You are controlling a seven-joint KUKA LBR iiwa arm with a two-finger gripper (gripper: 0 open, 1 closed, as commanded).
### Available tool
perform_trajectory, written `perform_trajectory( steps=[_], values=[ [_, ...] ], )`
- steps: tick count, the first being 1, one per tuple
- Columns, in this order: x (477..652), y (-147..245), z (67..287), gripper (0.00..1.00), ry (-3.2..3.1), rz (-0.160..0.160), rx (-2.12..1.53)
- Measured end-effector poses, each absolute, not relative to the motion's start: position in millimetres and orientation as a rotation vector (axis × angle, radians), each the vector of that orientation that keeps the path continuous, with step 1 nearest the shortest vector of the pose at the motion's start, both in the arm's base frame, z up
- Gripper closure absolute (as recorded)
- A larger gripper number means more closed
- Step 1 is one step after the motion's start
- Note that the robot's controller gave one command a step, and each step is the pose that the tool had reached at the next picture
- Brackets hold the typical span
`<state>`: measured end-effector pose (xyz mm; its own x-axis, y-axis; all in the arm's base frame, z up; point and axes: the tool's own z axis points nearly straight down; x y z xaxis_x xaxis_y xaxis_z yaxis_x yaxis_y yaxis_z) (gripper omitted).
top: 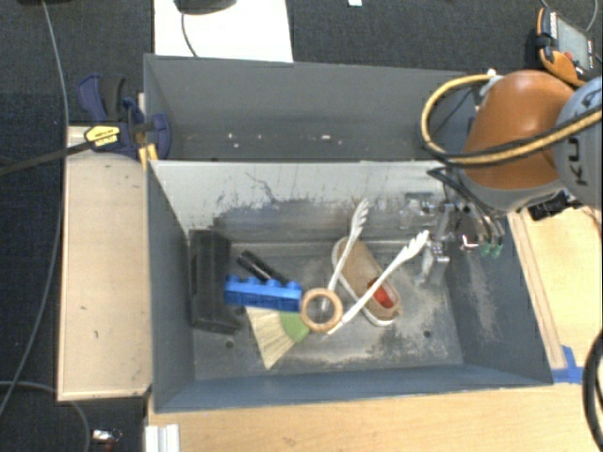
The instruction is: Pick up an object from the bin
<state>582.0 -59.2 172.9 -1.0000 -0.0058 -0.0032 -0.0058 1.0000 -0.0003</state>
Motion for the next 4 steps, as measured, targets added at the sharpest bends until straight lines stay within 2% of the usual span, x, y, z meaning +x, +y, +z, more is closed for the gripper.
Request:
perform_trajectory(
  steps=[1,2,3,4],
  values=[
    [582.0,-59,173,0.0,3.138,0.0,-0.009],
    [577.1,-21,111,0.0,3.138,0.003,0.032],
    [572.0,-26,110,0.0,3.131,0.0,0.009],
    [497.0,13,159,0.0,3.021,-0.002,-0.833]
  ],
)
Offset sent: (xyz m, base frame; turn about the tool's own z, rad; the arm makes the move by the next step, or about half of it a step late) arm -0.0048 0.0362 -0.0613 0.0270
